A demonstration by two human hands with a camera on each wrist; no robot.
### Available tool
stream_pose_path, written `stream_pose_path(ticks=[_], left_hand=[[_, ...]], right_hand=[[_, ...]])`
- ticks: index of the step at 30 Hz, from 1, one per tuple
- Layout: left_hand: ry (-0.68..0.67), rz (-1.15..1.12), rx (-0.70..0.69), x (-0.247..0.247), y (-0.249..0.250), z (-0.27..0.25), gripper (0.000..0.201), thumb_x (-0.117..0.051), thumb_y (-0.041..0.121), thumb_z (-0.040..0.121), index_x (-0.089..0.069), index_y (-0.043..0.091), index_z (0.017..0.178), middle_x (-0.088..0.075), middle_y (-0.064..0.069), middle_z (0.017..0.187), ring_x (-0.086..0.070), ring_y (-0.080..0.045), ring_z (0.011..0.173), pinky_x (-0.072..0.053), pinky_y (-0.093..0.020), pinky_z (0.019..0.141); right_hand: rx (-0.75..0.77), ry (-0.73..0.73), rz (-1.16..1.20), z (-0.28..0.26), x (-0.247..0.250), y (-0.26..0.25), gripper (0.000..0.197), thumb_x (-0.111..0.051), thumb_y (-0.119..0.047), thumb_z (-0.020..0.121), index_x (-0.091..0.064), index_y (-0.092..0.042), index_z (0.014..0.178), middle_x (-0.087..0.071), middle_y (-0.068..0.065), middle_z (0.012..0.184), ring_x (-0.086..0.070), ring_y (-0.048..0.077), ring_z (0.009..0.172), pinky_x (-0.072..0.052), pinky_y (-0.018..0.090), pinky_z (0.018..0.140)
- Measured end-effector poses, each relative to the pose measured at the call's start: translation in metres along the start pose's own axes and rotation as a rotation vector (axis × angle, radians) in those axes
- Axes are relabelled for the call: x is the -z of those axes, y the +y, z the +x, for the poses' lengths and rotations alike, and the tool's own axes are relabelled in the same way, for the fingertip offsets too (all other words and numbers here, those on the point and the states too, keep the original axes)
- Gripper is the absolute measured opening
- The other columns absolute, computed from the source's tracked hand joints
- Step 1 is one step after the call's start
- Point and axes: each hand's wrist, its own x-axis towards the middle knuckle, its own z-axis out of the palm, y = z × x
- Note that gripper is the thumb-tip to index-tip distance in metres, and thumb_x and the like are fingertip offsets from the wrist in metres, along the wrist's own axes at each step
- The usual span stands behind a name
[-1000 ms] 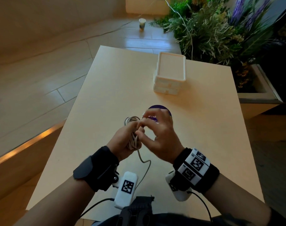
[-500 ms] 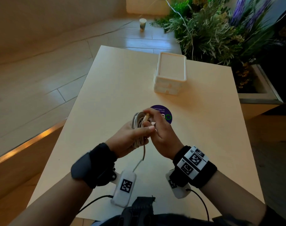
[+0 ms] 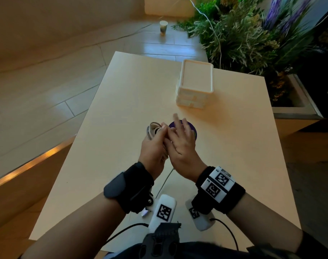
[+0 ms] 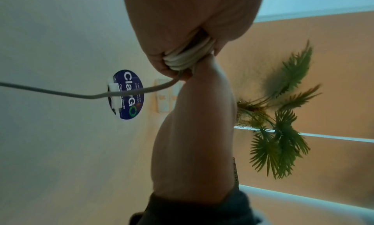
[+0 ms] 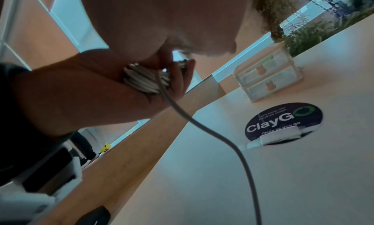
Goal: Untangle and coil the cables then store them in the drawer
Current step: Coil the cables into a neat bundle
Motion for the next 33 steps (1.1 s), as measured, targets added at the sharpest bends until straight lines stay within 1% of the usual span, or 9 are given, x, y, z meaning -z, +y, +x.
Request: stream_pose_path(ticks=[3, 5, 7, 10, 16, 22, 26, 30, 33], left_hand=[[0.072, -0.095, 0.027, -0.001, 0.013, 0.011, 0.016, -0.052, 0.015, 0.093, -0.059, 0.008, 0.081, -0.07, -0.002, 0.068, -0.068, -0.014, 0.068, -0.054, -0.038, 0.082], [0.084, -0.223, 0.028, 0.001, 0.024, 0.02, 0.019, -0.048, 0.011, 0.093, -0.055, 0.013, 0.075, -0.063, 0.002, 0.058, -0.062, -0.008, 0.053, -0.056, -0.038, 0.076], [0.079, -0.319, 0.04, 0.005, 0.034, 0.026, 0.02, -0.046, 0.009, 0.093, -0.05, 0.013, 0.073, -0.056, 0.001, 0.056, -0.053, -0.007, 0.044, -0.057, -0.026, 0.056], [0.109, -0.186, -0.014, 0.017, 0.046, 0.034, 0.019, -0.047, 0.012, 0.092, -0.046, 0.017, 0.074, -0.05, 0.004, 0.053, -0.04, -0.004, 0.038, -0.034, -0.016, 0.037], [-0.124, 0.534, 0.055, 0.027, 0.036, 0.017, 0.049, -0.054, 0.066, 0.076, -0.061, 0.019, 0.081, -0.051, -0.003, 0.069, -0.042, -0.016, 0.06, -0.031, -0.026, 0.051], [-0.532, 0.425, 0.333, 0.022, 0.025, -0.003, 0.073, -0.058, 0.078, 0.058, -0.055, 0.022, 0.103, -0.051, 0.004, 0.069, -0.041, -0.006, 0.053, -0.029, -0.017, 0.045], [-0.391, 0.364, 0.229, 0.024, 0.025, -0.003, 0.018, -0.064, 0.026, 0.079, -0.059, 0.018, 0.094, -0.05, 0.0, 0.071, -0.048, -0.007, 0.051, -0.034, -0.018, 0.043], [-0.152, -0.028, 0.17, 0.025, 0.033, 0.008, 0.022, -0.049, 0.035, 0.093, -0.056, 0.021, 0.077, -0.052, 0.007, 0.058, -0.044, -0.004, 0.043, -0.032, -0.016, 0.04], [0.117, 0.011, -0.01, 0.031, 0.034, 0.018, 0.027, -0.046, 0.039, 0.095, -0.053, 0.02, 0.076, -0.051, 0.001, 0.063, -0.045, -0.007, 0.046, -0.035, -0.019, 0.042]], right_hand=[[-0.106, -0.091, 0.407, -0.015, 0.004, 0.0, 0.06, -0.041, -0.034, 0.098, -0.003, -0.044, 0.144, 0.005, -0.005, 0.159, -0.006, -0.02, 0.132, -0.014, 0.032, 0.115], [-0.162, -0.227, 0.504, -0.03, 0.003, 0.004, 0.064, -0.044, -0.039, 0.095, -0.005, -0.038, 0.146, -0.04, 0.001, 0.147, -0.041, 0.0, 0.128, -0.031, 0.032, 0.11], [-0.144, -0.345, 0.412, -0.041, 0.004, 0.01, 0.048, -0.046, -0.033, 0.096, -0.031, -0.025, 0.14, -0.069, -0.005, 0.096, -0.064, 0.013, 0.091, -0.048, 0.034, 0.087], [-0.067, -0.27, 0.276, -0.045, 0.017, 0.016, 0.019, -0.047, -0.023, 0.096, -0.052, -0.023, 0.114, -0.055, 0.006, 0.065, -0.056, 0.017, 0.064, -0.046, 0.028, 0.063], [0.3, -0.033, 0.131, -0.013, 0.043, -0.003, 0.016, -0.056, -0.017, 0.092, -0.068, -0.016, 0.102, -0.062, 0.005, 0.081, -0.058, 0.017, 0.076, -0.048, 0.028, 0.071], [0.054, 0.091, 0.252, 0.01, 0.044, -0.01, 0.014, -0.063, -0.02, 0.088, -0.054, -0.016, 0.097, -0.038, -0.006, 0.053, -0.038, 0.006, 0.049, -0.042, 0.026, 0.049], [-0.017, 0.094, 0.272, 0.004, 0.032, -0.005, 0.011, -0.057, -0.027, 0.092, -0.061, -0.018, 0.095, -0.046, -0.005, 0.053, -0.039, 0.006, 0.047, -0.036, 0.023, 0.049], [-0.075, 0.04, 0.196, -0.017, 0.013, 0.008, 0.021, -0.049, -0.022, 0.096, -0.058, -0.017, 0.114, -0.048, -0.012, 0.054, -0.044, 0.0, 0.048, -0.032, 0.014, 0.052], [-0.008, -0.158, -0.006, -0.042, 0.004, 0.004, 0.032, -0.044, -0.017, 0.098, -0.052, -0.012, 0.128, -0.067, -0.003, 0.099, -0.056, -0.006, 0.088, -0.043, 0.015, 0.08]])
